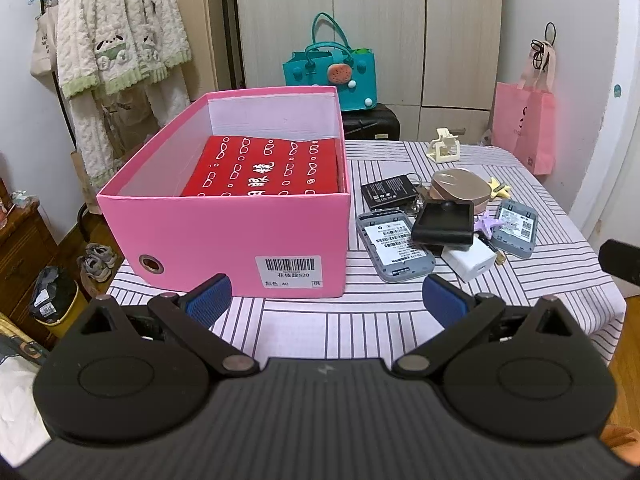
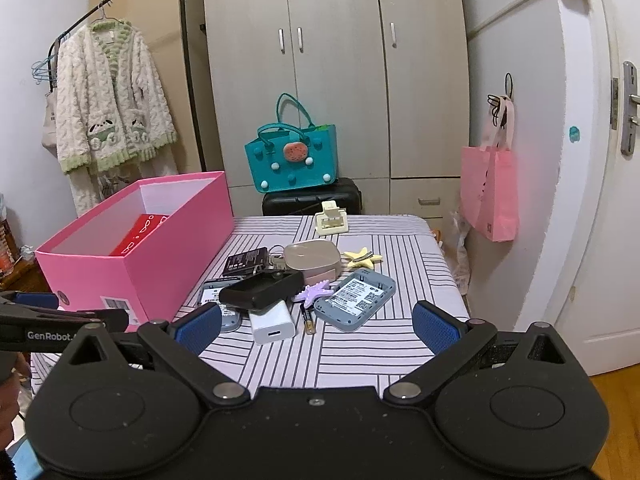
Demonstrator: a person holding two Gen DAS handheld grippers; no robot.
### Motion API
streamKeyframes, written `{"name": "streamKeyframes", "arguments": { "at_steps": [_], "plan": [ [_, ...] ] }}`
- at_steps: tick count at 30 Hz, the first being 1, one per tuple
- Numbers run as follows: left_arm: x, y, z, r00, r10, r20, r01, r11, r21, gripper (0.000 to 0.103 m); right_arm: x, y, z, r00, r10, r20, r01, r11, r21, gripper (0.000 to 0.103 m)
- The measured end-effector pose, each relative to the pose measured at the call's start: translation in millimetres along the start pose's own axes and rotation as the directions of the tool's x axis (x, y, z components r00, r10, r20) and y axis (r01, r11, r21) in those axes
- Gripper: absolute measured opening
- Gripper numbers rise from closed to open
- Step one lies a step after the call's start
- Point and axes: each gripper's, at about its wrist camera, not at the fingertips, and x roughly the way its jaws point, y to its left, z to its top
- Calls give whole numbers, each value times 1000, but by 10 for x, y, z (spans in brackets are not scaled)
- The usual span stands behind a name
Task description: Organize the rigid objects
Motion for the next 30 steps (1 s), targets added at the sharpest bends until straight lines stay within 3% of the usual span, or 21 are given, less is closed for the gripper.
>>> {"name": "streamKeyframes", "arguments": {
  "at_steps": [11,30],
  "plan": [
    [0,-10,-7,1000,-10,7,10,999,34,103,59,66,-18,1000,14,-19,-14,1000,-20,103],
    [55,25,-14,998,-55,-20,55,998,14,102,193,78,-26,997,10,-72,-12,1000,-25,103]
  ]
}}
